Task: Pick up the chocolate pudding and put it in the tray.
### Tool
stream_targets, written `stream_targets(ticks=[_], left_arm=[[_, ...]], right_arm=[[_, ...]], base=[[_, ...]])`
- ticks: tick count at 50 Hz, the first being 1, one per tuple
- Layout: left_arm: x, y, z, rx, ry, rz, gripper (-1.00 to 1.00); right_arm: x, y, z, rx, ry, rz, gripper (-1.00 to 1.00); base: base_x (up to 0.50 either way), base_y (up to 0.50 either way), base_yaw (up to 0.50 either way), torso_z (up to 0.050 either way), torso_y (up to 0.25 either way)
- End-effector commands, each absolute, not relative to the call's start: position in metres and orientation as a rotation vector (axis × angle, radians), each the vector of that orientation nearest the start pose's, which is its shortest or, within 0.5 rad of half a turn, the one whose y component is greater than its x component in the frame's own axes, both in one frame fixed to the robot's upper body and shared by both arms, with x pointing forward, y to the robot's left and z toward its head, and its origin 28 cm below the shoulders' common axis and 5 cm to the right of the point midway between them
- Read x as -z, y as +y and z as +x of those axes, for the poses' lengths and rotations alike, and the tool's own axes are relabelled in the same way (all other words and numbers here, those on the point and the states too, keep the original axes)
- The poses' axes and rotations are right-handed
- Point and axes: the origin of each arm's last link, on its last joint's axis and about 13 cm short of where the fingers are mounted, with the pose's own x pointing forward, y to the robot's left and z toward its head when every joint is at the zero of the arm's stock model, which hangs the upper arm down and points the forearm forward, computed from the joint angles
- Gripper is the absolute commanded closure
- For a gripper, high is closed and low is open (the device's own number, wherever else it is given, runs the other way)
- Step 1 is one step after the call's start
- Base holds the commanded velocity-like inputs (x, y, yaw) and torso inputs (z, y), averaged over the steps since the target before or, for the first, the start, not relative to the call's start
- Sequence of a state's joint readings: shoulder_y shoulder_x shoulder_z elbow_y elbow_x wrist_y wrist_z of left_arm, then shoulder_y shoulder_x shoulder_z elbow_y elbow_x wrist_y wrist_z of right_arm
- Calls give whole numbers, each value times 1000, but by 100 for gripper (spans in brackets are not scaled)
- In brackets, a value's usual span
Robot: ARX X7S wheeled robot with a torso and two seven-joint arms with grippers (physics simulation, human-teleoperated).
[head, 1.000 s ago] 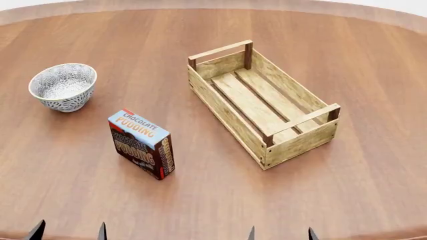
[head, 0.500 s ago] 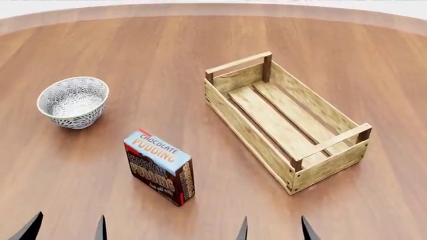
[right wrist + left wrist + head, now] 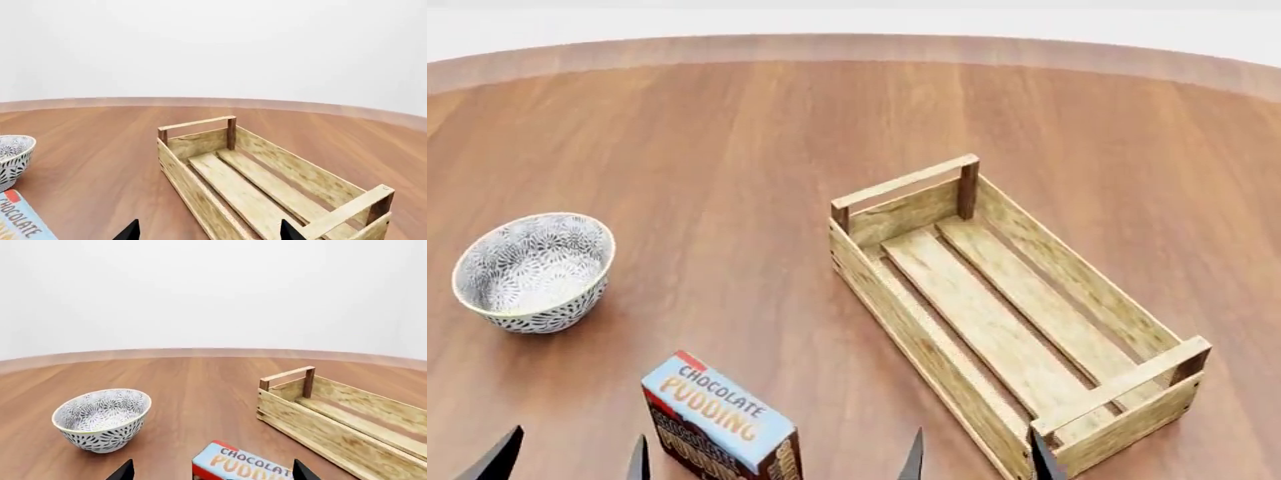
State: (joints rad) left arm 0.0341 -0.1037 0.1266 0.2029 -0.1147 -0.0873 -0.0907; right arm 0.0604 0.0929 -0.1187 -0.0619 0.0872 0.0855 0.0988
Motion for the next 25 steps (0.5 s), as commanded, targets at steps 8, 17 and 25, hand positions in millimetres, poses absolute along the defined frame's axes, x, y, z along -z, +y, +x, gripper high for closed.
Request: stream_targets(ticks=[8, 17, 25], left_arm=[[-45, 199, 201, 63, -70, -22, -100], [-44, 200, 202, 60, -72, -25, -100], [-45, 200, 200, 60, -76, -30, -100]], right_arm=[[-36, -91, 225, -34, -33, -10, -100], [-30, -89, 213, -149, 17, 18, -100], [-9, -94, 189, -322, 57, 11, -100]], base=[[437, 0, 0, 0, 0], [134, 0, 0, 0, 0], [0, 0, 0, 0, 0]])
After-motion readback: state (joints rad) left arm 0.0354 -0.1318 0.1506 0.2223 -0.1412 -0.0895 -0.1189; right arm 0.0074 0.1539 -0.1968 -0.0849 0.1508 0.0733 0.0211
